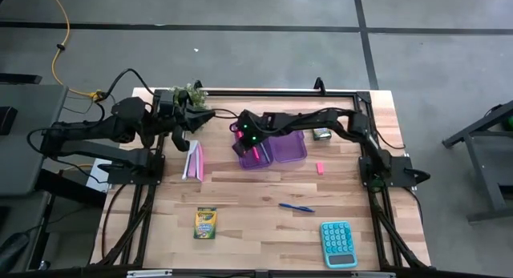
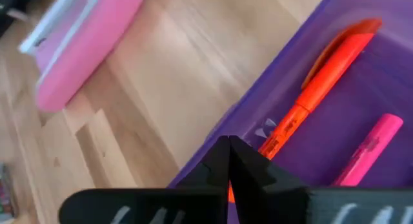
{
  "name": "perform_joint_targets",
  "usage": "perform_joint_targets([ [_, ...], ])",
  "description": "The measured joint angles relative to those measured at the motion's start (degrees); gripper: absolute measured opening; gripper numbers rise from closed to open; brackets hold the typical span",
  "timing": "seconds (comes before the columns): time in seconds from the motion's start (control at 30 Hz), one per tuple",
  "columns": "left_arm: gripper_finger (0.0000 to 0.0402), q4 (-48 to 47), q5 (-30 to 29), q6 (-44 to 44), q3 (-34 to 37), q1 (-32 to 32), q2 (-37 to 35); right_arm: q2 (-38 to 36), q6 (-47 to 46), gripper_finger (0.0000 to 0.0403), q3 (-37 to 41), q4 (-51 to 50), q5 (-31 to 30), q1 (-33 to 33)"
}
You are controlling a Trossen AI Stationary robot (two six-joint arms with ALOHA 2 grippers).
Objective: Pick & place school supplies into a supply box
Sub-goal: Put the orange pen into the purple supply box
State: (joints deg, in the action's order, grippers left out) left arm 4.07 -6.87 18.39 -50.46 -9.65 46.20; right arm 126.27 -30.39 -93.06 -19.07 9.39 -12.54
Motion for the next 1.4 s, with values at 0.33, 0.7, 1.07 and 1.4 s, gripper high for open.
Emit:
perform_joint_targets([
  [0.33, 0.0, 0.01, 0.02, 0.02, 0.0, 0.0, 0.04, 1.91, -1.69, 0.0, -0.6, 0.02, -5.8, 0.07],
  [0.7, 0.0, 0.01, 0.09, 0.02, 0.0, -0.02, 0.04, 1.91, -2.98, 0.0, -0.6, -0.27, -5.82, 0.05],
  [1.07, 0.0, 0.05, 0.09, 0.48, 0.0, -0.02, 0.04, 1.91, -3.44, 0.0, -0.6, 0.06, -8.56, 0.25],
  [1.4, 0.0, 0.07, 0.09, 0.94, 0.0, -0.02, 0.04, 2.64, -4.66, 0.0, -0.6, 0.74, -7.24, -0.11],
])
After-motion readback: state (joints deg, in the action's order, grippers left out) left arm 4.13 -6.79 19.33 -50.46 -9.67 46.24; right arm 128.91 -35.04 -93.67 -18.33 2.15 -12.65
